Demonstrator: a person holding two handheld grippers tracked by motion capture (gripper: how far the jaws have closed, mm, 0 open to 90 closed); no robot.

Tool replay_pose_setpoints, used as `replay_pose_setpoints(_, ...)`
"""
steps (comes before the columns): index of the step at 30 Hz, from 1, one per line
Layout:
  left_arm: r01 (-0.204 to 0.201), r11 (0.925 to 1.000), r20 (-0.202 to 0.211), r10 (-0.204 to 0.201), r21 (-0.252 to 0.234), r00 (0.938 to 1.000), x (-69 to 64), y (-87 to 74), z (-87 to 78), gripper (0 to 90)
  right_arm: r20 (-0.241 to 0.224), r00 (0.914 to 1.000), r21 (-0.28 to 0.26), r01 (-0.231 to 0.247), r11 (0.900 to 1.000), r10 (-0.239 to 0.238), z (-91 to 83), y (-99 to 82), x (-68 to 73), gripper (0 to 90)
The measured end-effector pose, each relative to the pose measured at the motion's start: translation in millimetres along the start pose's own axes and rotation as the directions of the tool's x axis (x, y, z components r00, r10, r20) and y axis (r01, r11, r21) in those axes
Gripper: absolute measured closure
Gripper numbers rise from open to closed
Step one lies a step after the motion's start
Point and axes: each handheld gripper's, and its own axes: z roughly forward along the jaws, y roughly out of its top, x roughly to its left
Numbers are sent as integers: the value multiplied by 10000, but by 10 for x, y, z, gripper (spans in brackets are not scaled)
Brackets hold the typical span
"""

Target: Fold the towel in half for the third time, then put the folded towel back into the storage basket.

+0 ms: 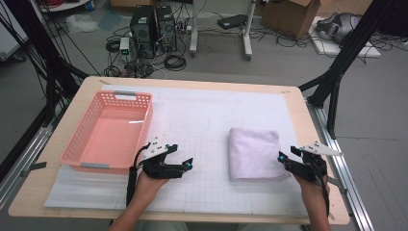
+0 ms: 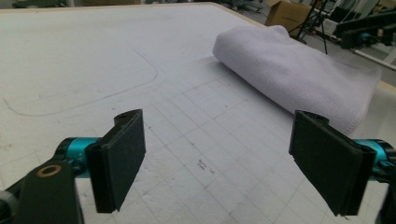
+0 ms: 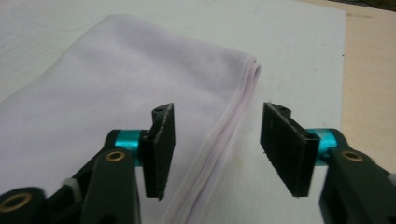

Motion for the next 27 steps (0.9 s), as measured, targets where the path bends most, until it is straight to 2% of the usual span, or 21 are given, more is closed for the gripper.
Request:
replay_pose_setpoints(5,-254,9996,97,255,-80,9996,-22,5,-1,184,-41,9998,-161,194,9997,-194,-287,-151,62,197)
replay_pose_setpoints(9,-269,9995,106,270,-151,9996,-25,13,10,190,-136,9991,-377,390,9985,-396,-411,-216,78,189)
replay_pose_setpoints(11,-290,9994,134,292,-195,9995,-28,16,5,193,-100,9996,-475,254,9985,-259,-434,-239,46,182)
replay_pose_setpoints(14,-354,9991,136,358,-245,9993,-22,21,-3,192,-74,10000,-537,49,9985,-53,-445,-256,18,179)
replay_pose_setpoints(20,-330,9994,29,330,-112,9995,-12,17,10,183,-98,9998,-573,183,9982,-189,-439,-257,39,179)
replay_pose_setpoints(25,-555,9980,137,560,-298,9983,-9,14,25,178,-145,9998,-505,147,9986,-155,-420,-260,40,179)
replay_pose_setpoints(27,-788,9960,-78,786,-430,9969,-15,14,25,167,-174,9997,-493,166,9986,-175,-412,-266,42,179)
